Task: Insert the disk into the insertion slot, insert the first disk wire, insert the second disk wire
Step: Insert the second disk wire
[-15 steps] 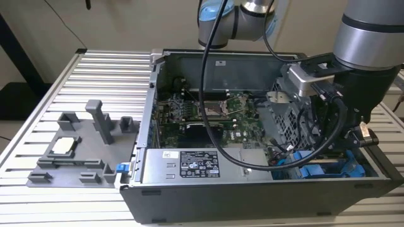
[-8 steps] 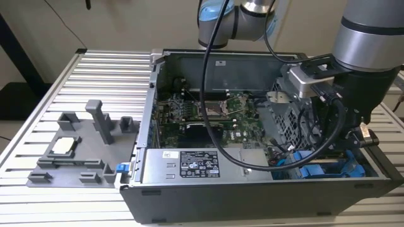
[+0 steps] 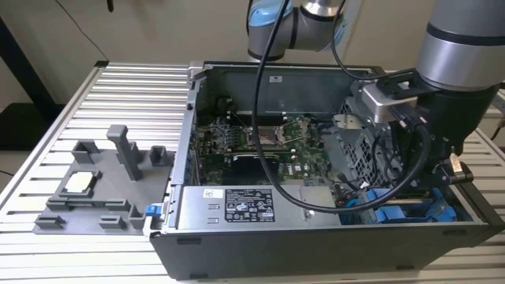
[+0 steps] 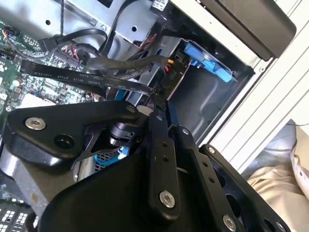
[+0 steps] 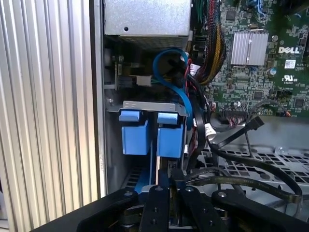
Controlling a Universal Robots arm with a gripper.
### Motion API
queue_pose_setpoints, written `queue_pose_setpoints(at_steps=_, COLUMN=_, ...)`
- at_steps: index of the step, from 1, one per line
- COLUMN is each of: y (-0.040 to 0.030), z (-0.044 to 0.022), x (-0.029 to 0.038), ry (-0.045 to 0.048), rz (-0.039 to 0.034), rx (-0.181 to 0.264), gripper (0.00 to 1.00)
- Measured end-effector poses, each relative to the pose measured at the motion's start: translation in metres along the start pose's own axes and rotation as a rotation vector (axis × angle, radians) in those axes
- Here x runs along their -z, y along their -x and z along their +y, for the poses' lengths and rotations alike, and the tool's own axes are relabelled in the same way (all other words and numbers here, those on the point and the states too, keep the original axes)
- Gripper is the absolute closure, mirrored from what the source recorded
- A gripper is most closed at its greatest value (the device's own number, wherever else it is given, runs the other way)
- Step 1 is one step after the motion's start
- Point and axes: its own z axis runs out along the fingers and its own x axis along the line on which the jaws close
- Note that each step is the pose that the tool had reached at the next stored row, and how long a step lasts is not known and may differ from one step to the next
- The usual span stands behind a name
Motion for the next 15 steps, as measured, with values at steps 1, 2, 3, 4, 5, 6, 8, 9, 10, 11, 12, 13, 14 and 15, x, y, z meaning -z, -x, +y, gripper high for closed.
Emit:
queue_pose_setpoints(at_steps=1, y=0.0001, z=-0.0001, x=-0.0003, ry=-0.0003, rz=0.0003, rx=-0.001, gripper=0.84)
queue_pose_setpoints(at_steps=2, y=0.0002, z=-0.0001, x=-0.0007, ry=-0.0003, rz=0.0012, rx=-0.002, gripper=0.84)
queue_pose_setpoints(at_steps=3, y=0.0002, z=0.0, x=-0.0011, ry=-0.0001, rz=0.0035, rx=-0.003, gripper=0.84)
queue_pose_setpoints(at_steps=4, y=0.0003, z=0.0001, x=-0.0019, ry=0.0002, rz=0.007, rx=-0.006, gripper=0.84)
queue_pose_setpoints(at_steps=5, y=0.0004, z=0.0003, x=-0.0029, ry=0.0008, rz=0.0108, rx=-0.009, gripper=0.84)
queue_pose_setpoints(at_steps=6, y=0.0005, z=0.0005, x=-0.0038, ry=0.0014, rz=0.0145, rx=-0.013, gripper=0.84)
queue_pose_setpoints(at_steps=8, y=0.0008, z=0.0008, x=-0.0057, ry=0.0023, rz=0.0179, rx=-0.021, gripper=0.84)
queue_pose_setpoints(at_steps=9, y=0.001, z=0.0009, x=-0.0064, ry=0.0027, rz=0.0187, rx=-0.025, gripper=0.84)
queue_pose_setpoints(at_steps=10, y=0.0012, z=0.0009, x=-0.0067, ry=0.0031, rz=0.0192, rx=-0.028, gripper=0.84)
queue_pose_setpoints(at_steps=11, y=0.0016, z=0.001, x=-0.0069, ry=0.0033, rz=0.0191, rx=-0.03, gripper=0.84)
queue_pose_setpoints(at_steps=12, y=0.0021, z=0.0009, x=-0.0069, ry=0.0035, rz=0.0194, rx=-0.032, gripper=0.84)
queue_pose_setpoints(at_steps=13, y=0.0024, z=0.0009, x=-0.0069, ry=0.0036, rz=0.0195, rx=-0.034, gripper=0.84)
queue_pose_setpoints(at_steps=14, y=0.0024, z=0.0009, x=-0.0069, ry=0.0036, rz=0.0191, rx=-0.034, gripper=0.84)
queue_pose_setpoints(at_steps=15, y=0.0024, z=0.0009, x=-0.0069, ry=0.0035, rz=0.0186, rx=-0.034, gripper=0.84)
